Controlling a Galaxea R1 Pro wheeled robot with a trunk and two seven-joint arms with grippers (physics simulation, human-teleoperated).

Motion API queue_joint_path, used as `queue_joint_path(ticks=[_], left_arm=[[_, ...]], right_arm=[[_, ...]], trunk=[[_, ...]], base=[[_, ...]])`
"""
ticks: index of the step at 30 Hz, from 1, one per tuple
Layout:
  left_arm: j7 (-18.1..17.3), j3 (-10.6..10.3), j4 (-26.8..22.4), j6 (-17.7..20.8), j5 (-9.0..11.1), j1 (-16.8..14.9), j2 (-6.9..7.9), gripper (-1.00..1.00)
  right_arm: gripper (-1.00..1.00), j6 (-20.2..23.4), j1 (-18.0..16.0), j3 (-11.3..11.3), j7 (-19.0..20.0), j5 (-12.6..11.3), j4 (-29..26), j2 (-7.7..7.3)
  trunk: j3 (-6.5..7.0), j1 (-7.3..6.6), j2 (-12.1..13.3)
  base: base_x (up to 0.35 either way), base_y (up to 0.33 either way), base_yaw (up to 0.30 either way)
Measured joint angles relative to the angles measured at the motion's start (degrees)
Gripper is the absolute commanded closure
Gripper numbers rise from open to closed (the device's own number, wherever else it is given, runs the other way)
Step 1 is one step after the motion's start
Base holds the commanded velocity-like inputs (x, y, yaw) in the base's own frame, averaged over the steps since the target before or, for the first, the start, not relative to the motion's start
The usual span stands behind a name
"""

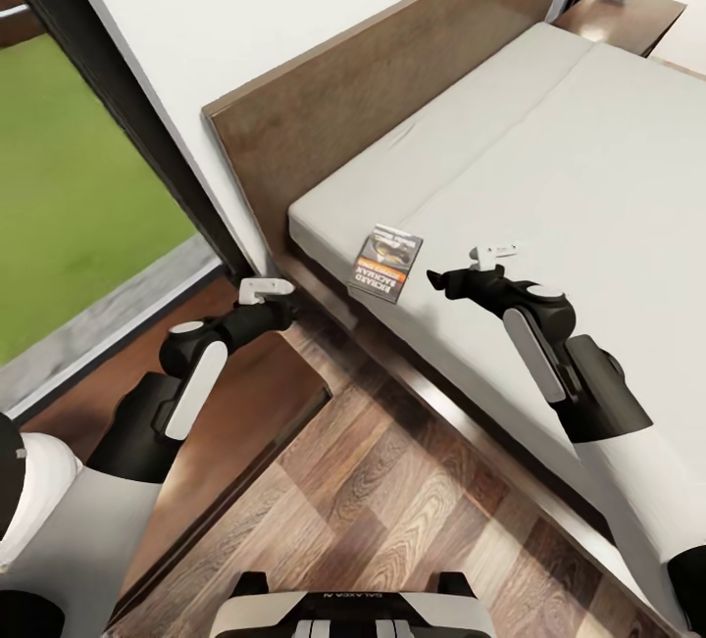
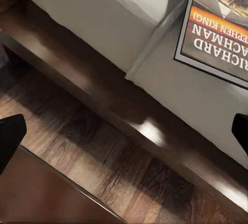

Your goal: In the bedroom, move the book from the bed onto either nightstand, and place the two sandals side by side next to the bed.

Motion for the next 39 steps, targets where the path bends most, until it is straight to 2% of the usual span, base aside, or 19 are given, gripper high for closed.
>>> queue_joint_path(ticks=[11, 21, 39], left_arm=[[0.02, 0.00, -0.02, -0.02, 0.03, -0.01, -0.02, -1.00], [-0.01, 0.00, -0.01, -0.03, 0.04, -0.01, -0.18, -1.00], [-0.01, 0.03, 0.14, -0.03, 0.43, 0.00, -0.21, -1.00]], right_arm=[[-1.00, -0.12, 0.01, 0.29, 0.11, -0.09, 0.04, 0.34], [-1.00, -2.49, 0.01, 0.30, 0.26, -0.20, 0.11, 0.41], [-1.00, -2.75, 0.01, 0.32, 0.30, -0.30, 0.14, 0.41]], trunk=[[0.93, 0.00, 0.00], [1.85, 0.00, 0.00], [3.36, 0.00, 0.00]], base=[[0.000, 0.000, 0.021], [0.000, 0.000, 0.001], [0.000, 0.000, 0.000]])
